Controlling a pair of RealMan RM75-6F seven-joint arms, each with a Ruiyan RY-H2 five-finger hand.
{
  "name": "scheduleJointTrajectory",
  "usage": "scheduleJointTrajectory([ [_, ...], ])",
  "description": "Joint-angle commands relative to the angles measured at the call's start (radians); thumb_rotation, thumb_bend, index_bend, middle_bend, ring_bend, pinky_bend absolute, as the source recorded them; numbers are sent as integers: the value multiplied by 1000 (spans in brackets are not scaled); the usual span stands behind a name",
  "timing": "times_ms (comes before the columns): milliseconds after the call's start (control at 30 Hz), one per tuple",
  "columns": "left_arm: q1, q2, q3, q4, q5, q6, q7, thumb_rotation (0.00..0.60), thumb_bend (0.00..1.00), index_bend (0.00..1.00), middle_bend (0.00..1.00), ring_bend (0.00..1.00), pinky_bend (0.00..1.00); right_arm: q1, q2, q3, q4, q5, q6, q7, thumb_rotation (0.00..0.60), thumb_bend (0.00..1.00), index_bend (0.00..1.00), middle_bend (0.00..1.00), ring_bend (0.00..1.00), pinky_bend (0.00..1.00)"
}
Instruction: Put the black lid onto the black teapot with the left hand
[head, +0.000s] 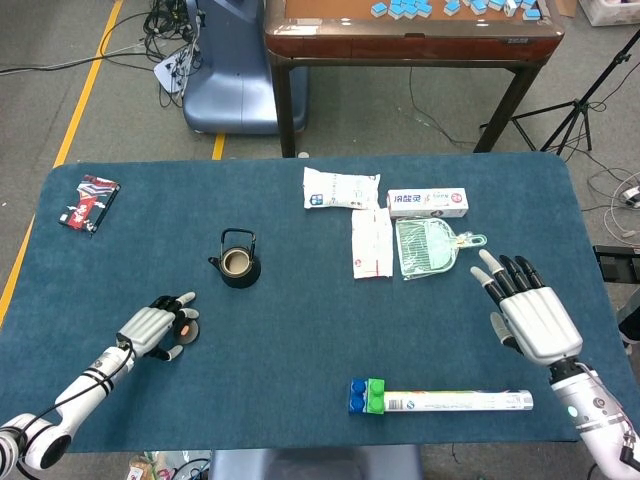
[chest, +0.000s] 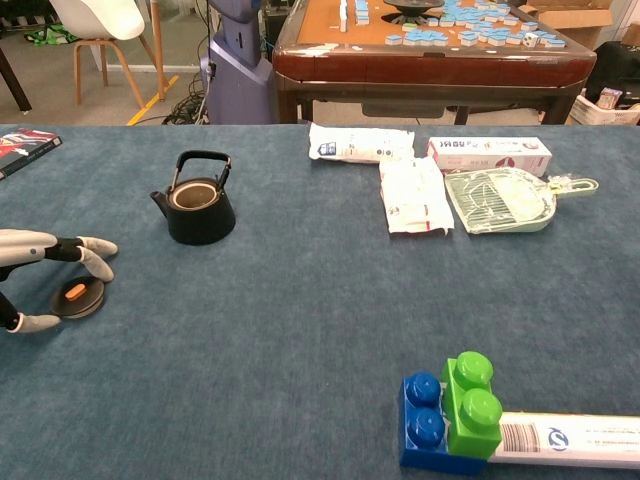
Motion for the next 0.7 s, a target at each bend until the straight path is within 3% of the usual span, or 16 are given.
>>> scheduleJointTrajectory([
  [33,1,0,-1,1,-1,2,0,600,331,250,0,0,0,-1,1,0,1,-1,1,3,600,546,88,0,0,0],
  [700,4,-6,-2,3,-4,9,4,600,331,309,0,0,0,-5,6,-1,7,-8,7,18,600,545,88,0,0,0],
])
